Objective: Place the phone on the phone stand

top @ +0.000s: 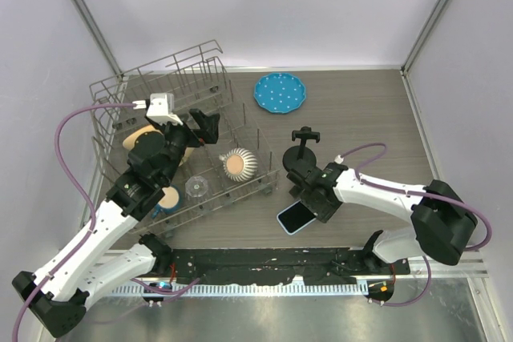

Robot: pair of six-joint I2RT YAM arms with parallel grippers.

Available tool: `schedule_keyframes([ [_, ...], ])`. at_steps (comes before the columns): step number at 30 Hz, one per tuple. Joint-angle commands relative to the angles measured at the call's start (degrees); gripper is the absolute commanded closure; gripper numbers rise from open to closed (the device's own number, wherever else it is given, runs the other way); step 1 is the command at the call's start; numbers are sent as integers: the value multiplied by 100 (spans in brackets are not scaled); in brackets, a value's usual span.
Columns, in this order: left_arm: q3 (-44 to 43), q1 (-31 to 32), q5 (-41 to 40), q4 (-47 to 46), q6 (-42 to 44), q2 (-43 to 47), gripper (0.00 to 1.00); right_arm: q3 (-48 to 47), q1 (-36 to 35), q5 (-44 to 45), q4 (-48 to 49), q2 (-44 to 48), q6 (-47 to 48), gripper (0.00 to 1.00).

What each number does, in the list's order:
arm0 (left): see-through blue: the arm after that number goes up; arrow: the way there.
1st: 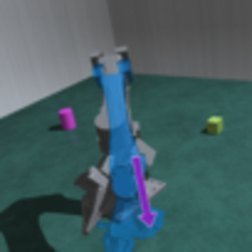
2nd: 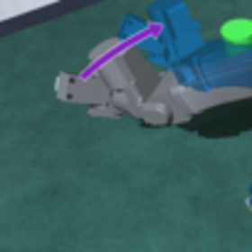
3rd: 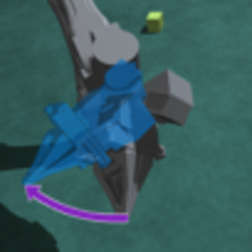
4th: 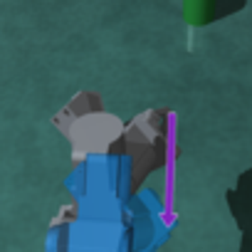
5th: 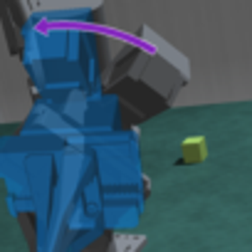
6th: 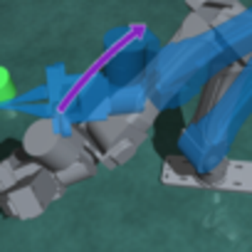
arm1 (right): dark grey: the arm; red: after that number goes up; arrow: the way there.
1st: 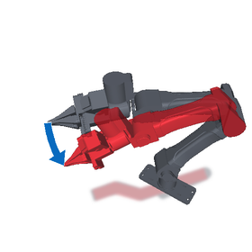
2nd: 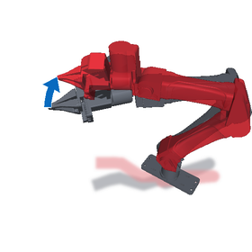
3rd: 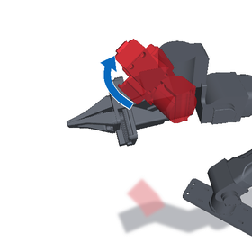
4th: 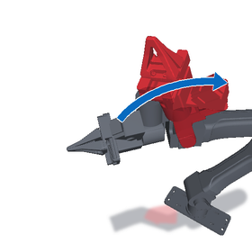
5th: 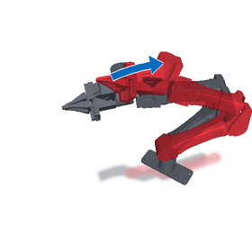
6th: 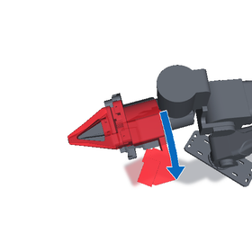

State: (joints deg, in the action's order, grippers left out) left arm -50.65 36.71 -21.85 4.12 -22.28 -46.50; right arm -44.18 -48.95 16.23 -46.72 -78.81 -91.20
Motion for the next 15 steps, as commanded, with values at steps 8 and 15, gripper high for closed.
schedule_keyframes([
  [8,-270,12,93,-140,-66,-17,2,506,43,390,250,804,103,9],
  [15,-261,12,93,-148,-66,-52,2,674,43,425,567,841,-12,10],
])
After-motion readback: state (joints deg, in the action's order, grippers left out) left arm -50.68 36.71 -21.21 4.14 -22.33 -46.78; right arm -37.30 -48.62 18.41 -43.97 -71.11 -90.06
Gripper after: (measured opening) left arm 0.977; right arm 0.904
